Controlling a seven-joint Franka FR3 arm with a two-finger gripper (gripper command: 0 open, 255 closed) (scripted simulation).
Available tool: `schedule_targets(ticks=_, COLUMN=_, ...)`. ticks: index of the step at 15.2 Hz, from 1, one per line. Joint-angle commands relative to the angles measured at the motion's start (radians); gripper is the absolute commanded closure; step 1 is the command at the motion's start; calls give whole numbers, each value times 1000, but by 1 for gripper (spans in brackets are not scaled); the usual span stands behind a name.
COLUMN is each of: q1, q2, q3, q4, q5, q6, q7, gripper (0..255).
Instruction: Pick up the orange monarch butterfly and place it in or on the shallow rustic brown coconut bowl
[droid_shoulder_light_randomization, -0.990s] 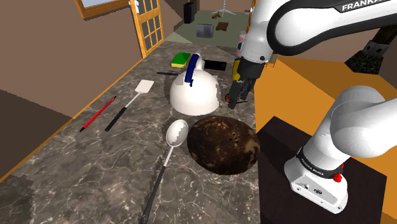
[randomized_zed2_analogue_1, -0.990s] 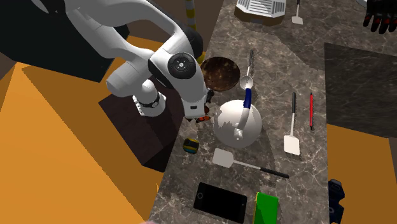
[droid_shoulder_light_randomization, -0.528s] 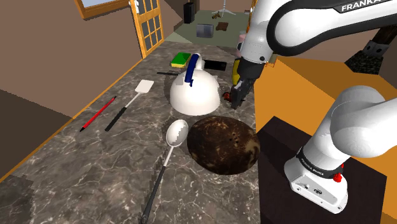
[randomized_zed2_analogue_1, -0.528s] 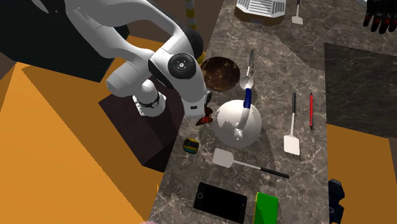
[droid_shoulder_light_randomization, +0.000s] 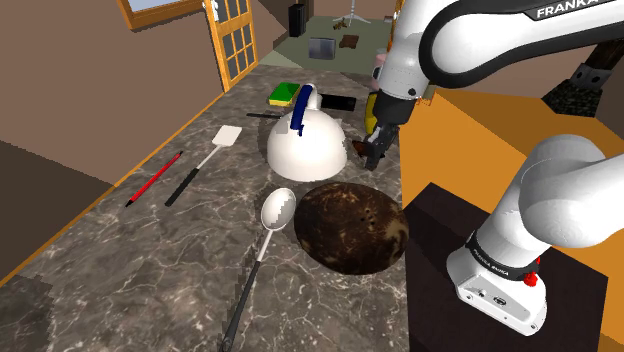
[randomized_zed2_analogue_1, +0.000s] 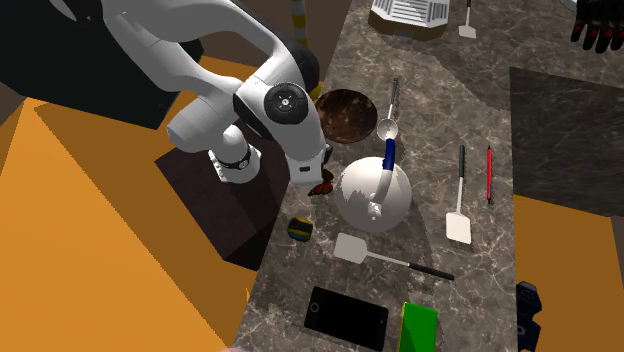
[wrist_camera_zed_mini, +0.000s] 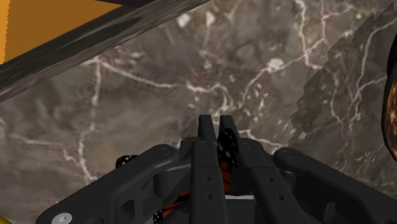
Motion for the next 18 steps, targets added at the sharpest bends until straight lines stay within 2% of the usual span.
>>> schedule_targets(ticks=1, q1=-1, q2=-5, q3=-1, q4=10, q5=-3, q6=-16, q7=3, gripper=255)
schedule_targets(ticks=18, q1=-14, q2=-37, q3=-22, q4=220, q5=-39, q6=-254, q7=45, gripper=255)
